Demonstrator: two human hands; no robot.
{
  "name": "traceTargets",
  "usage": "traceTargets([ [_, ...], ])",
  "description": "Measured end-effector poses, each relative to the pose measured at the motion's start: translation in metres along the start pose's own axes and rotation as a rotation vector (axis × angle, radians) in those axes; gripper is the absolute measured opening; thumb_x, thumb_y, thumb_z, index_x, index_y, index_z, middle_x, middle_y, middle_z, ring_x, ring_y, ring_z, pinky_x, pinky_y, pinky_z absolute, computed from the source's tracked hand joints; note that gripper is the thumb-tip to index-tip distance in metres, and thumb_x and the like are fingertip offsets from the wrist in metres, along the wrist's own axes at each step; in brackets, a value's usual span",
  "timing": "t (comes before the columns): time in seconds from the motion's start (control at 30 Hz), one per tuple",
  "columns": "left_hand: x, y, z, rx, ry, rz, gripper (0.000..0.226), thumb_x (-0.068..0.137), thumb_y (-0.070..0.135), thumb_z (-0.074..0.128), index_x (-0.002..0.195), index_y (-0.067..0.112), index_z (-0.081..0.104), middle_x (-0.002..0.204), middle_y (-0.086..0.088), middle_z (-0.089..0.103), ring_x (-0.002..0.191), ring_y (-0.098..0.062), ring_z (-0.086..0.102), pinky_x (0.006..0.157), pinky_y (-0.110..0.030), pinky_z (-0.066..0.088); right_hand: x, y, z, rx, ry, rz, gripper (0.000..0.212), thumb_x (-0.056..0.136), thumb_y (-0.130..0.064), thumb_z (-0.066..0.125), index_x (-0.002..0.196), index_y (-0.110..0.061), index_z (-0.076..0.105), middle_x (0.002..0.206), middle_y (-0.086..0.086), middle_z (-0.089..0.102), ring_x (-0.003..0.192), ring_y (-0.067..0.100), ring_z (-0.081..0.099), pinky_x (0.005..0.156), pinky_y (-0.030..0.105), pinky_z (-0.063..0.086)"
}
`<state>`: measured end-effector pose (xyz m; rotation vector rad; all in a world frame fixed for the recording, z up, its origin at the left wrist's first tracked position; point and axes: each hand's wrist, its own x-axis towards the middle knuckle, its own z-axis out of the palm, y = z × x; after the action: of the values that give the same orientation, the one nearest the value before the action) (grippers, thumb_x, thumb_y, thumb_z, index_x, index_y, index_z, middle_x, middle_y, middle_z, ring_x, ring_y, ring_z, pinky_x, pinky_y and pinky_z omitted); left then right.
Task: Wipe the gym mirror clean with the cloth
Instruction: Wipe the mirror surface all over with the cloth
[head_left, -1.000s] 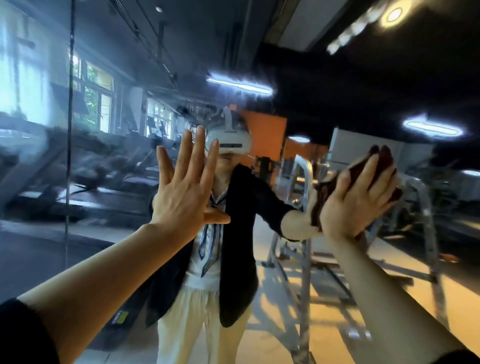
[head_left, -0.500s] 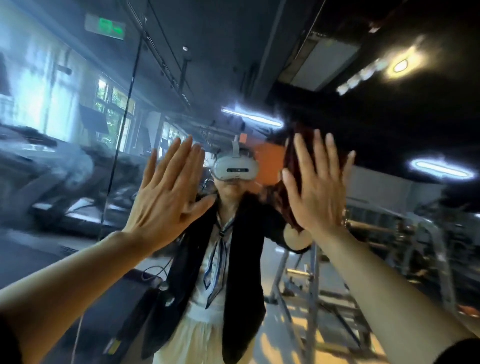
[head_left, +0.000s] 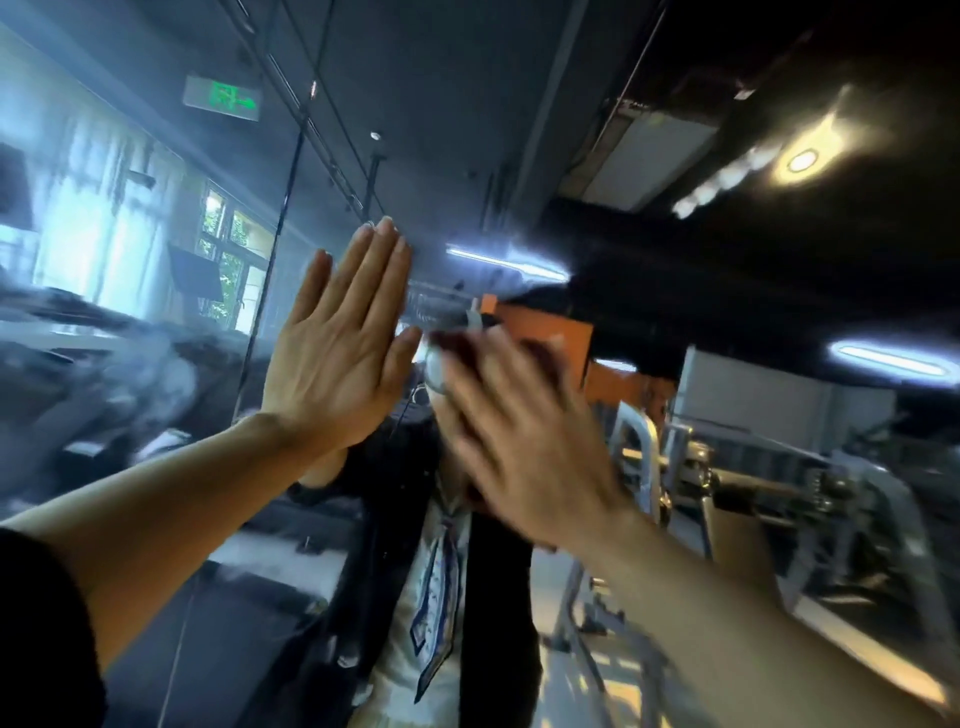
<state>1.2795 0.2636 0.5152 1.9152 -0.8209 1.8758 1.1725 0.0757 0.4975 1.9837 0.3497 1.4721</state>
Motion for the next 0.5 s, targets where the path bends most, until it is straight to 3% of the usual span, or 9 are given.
traceTargets([
  [0.13, -0.001, 0.0, 0.0, 0.012, -0.024, -0.018, 0.067, 0.105, 0.044, 0.01, 0.159, 0.003, 0.011, 0.167, -0.012, 0.006, 0.155, -0.024, 0.002, 0.125, -0.046, 0.002, 0.023, 0.063, -0.009, -0.066, 0.164, 0.629, 0.06, 0.103, -0.042, 0.036, 0.157, -0.015, 0.03, 0.161, 0.018, 0.03, 0.151, 0.034, 0.021, 0.12, 0.064, 0.01],
  [0.2, -0.001, 0.0, 0.0, 0.022, -0.021, -0.011, 0.066, 0.105, 0.041, 0.015, 0.159, 0.004, 0.01, 0.167, -0.012, 0.005, 0.155, -0.024, 0.001, 0.125, -0.046, 0.002, 0.043, 0.048, -0.005, -0.084, 0.204, 0.782, 0.06, 0.102, -0.041, 0.033, 0.156, -0.014, 0.033, 0.162, 0.019, 0.027, 0.152, 0.035, 0.019, 0.12, 0.066, 0.009],
  [0.27, -0.002, 0.0, 0.001, 0.025, -0.007, -0.006, 0.065, 0.105, 0.039, 0.019, 0.158, 0.003, 0.012, 0.167, -0.013, 0.007, 0.155, -0.025, 0.003, 0.125, -0.046, 0.004, 0.054, 0.014, -0.001, -0.09, 0.2, 0.692, 0.06, 0.103, -0.04, 0.029, 0.157, -0.014, 0.032, 0.163, 0.019, 0.025, 0.152, 0.035, 0.018, 0.12, 0.065, 0.006],
  [0.37, -0.002, 0.0, 0.001, 0.016, 0.014, 0.007, 0.064, 0.105, 0.039, 0.018, 0.158, 0.002, 0.015, 0.166, -0.014, 0.01, 0.154, -0.026, 0.006, 0.125, -0.048, 0.007, 0.038, -0.033, 0.006, -0.047, 0.056, 0.289, 0.058, 0.105, -0.038, 0.027, 0.158, -0.016, 0.029, 0.164, 0.017, 0.022, 0.154, 0.032, 0.014, 0.123, 0.058, -0.002],
  [0.43, -0.003, -0.001, 0.0, 0.002, -0.001, 0.01, 0.065, 0.105, 0.04, 0.016, 0.158, 0.002, 0.014, 0.167, -0.014, 0.008, 0.154, -0.025, 0.004, 0.125, -0.049, 0.008, 0.025, -0.021, 0.0, -0.014, 0.004, 0.041, 0.056, 0.104, -0.038, 0.03, 0.158, -0.02, 0.029, 0.164, 0.015, 0.023, 0.154, 0.03, 0.016, 0.123, 0.056, 0.0],
  [0.5, -0.003, -0.002, 0.001, -0.002, -0.009, 0.004, 0.066, 0.105, 0.041, 0.017, 0.158, 0.003, 0.012, 0.167, -0.013, 0.007, 0.155, -0.025, 0.003, 0.125, -0.048, 0.006, 0.018, 0.011, -0.006, -0.008, 0.007, -0.011, 0.057, 0.104, -0.038, 0.032, 0.158, -0.022, 0.026, 0.164, 0.013, 0.026, 0.153, 0.027, 0.02, 0.123, 0.058, 0.007],
])
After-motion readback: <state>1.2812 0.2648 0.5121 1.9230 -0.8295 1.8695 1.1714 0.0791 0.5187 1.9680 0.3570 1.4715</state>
